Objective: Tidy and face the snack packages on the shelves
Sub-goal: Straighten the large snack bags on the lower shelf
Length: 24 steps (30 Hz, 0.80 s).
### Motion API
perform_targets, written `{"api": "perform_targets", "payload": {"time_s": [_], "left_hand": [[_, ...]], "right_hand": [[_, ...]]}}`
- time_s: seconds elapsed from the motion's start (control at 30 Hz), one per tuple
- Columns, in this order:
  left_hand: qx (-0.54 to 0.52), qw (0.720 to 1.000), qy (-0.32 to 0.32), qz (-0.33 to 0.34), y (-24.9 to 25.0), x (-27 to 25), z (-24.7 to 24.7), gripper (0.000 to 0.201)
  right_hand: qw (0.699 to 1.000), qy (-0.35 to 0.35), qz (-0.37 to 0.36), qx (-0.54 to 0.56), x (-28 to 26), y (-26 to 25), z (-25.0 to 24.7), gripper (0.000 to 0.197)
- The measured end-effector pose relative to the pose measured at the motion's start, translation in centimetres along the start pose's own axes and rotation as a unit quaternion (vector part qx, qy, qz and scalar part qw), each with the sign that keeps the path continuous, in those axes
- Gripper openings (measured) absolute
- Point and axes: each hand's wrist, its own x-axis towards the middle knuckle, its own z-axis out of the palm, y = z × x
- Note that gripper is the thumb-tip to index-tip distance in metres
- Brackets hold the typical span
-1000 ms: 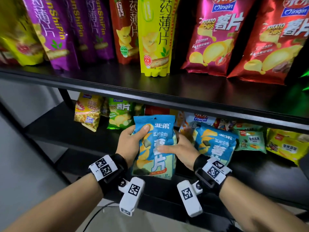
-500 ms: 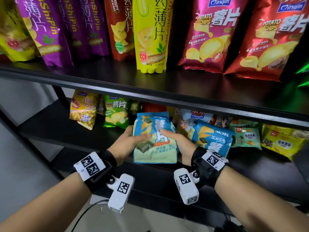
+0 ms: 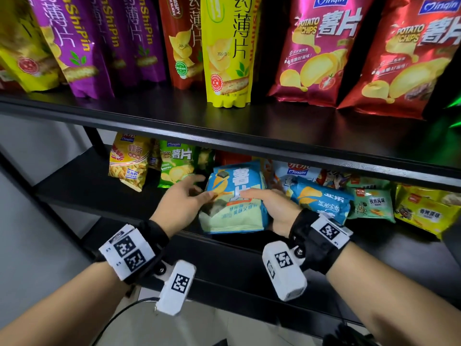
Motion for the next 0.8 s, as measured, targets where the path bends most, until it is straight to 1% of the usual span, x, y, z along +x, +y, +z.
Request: {"api": "perform_targets", "payload": {"time_s": [0.03,0.07,0.1,0.13,0.17,0.23,0.3,0.4,0.43,0.5,0.57,0.63,0.67,0.7,0.73,0.77,0.8], "left_hand": [[0.006,1.0,-0.003,0.021,0.3,-0.3,0.1,0.044],[-0.01,0.999,-0.028,0.028,0.5,-0.7,0.3,0.047],[-0.038,0.997,-0.06,0.03,0.5,-1.2,0.8,0.051],[-0.076,0.993,-0.091,0.03,0.4,-1.6,1.4,0.06],[-0.12,0.986,-0.113,0.028,0.4,-2.0,2.0,0.067],[-0.219,0.967,-0.131,0.015,0.3,-2.3,3.2,0.076],[-0.294,0.948,-0.118,-0.003,0.3,-2.2,3.8,0.077],[-0.376,0.923,-0.077,-0.028,0.3,-2.0,3.9,0.084],[-0.398,0.914,-0.074,-0.033,0.1,-2.0,3.8,0.083],[-0.44,0.892,-0.089,-0.052,-0.6,-2.0,3.5,0.07],[-0.492,0.859,-0.1,-0.102,-1.8,-1.9,2.7,0.054],[-0.534,0.824,-0.112,-0.153,-2.9,-1.8,1.8,0.032],[-0.548,0.812,-0.108,-0.171,-3.7,-1.6,1.6,0.04],[-0.549,0.808,-0.111,-0.18,-4.1,-1.5,1.4,0.051],[-0.548,0.809,-0.116,-0.179,-4.3,-1.5,1.3,0.056],[-0.543,0.812,-0.119,-0.176,-4.3,-1.7,1.2,0.054],[-0.539,0.815,-0.129,-0.17,-4.2,-1.8,1.2,0.048]], "right_hand": [[0.998,0.036,-0.041,-0.03,0.0,0.1,0.4,0.023],[0.993,0.061,-0.079,-0.063,-0.2,0.2,0.7,0.026],[0.987,0.076,-0.11,-0.09,-0.3,0.3,1.1,0.034],[0.982,0.082,-0.13,-0.112,-0.6,0.5,1.5,0.045],[0.979,0.074,-0.142,-0.129,-0.8,0.7,1.7,0.054],[0.98,0.017,-0.154,-0.126,-1.6,1.1,2.1,0.061],[0.98,-0.038,-0.156,-0.113,-2.4,1.6,2.2,0.069],[0.964,-0.061,-0.203,-0.163,-3.5,2.3,2.6,0.071],[0.96,-0.061,-0.212,-0.173,-3.8,2.3,2.7,0.071],[0.956,-0.082,-0.213,-0.183,-4.4,1.9,2.7,0.069],[0.952,-0.11,-0.214,-0.191,-4.8,1.7,2.3,0.068],[0.949,-0.095,-0.239,-0.18,-5.2,1.5,1.7,0.067],[0.948,-0.073,-0.255,-0.175,-5.1,1.5,1.7,0.067],[0.947,-0.046,-0.267,-0.174,-5.0,1.7,1.6,0.068],[0.946,-0.025,-0.272,-0.178,-4.9,1.8,1.5,0.068],[0.945,-0.017,-0.268,-0.185,-4.8,2.0,1.5,0.067],[0.947,-0.023,-0.26,-0.189,-4.6,2.3,1.4,0.065]]}}
